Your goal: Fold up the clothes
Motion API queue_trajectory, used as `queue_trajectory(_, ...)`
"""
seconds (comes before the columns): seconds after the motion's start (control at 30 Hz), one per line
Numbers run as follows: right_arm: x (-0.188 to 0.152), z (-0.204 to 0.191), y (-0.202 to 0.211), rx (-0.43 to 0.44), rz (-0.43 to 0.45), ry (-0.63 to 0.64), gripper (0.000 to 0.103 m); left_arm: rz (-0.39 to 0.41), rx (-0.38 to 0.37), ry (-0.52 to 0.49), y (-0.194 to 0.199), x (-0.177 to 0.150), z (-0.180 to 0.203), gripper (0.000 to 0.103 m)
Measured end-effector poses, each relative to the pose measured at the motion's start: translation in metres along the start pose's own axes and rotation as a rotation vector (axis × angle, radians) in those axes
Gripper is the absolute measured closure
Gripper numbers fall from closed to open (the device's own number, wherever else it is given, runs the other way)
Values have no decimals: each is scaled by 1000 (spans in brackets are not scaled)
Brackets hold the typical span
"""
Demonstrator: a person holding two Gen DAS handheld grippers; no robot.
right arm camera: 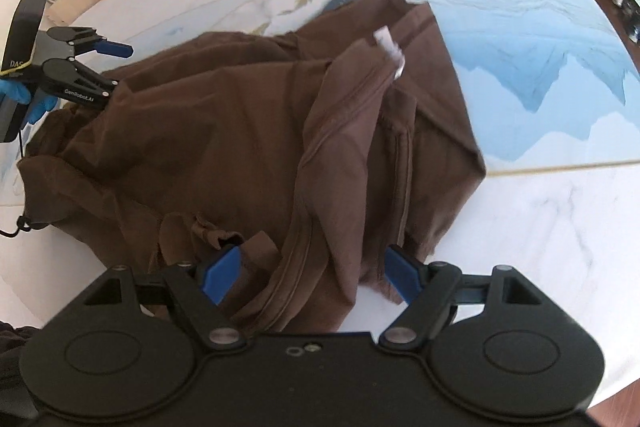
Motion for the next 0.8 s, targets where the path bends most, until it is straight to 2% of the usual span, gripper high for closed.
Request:
queue_trajectory(0.03,-1,-2,-4,-7,-4,-5,0,-6,-10,5,-2,-1,1,27)
queue_trajectory(0.1,-3,-6,-11,-20,-11,-13,0,-1,-38,20,-1,-2,3,59)
queue_trajectory(0.2,1,-11,-16,-30,-26,-5,0,20,-24,35,4,-6,8,81)
queue_trajectory(0.27,3,-15,-20,-36,-37,0,0,32,2,42,10,-14,9,89)
queue_trajectory(0.4,18,-23,-25,-80,-28,44,0,59,63,132,30,-36,-5,94)
queue_trajectory(0.5,42,-33,-27,-89,10,112,0,67,120,240,51,-70,-23,94)
queue_trajectory(0.63,90,-62,-31,-115,82,270,0,84,199,406,80,-126,-34,94)
queue_trajectory(0.8,157,-125,-48,-181,202,506,0,125,293,630,109,-187,-28,94)
Point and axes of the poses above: each gripper's, at about its wrist camera, not at the fingertips, and y roughly against the way its jaws point, z to its right, x to its top, the point moved 1 cm from there along -y, roughly the way its jaws point, and after that the axes turned 12 degrees about -x, right-handed, at the moved point
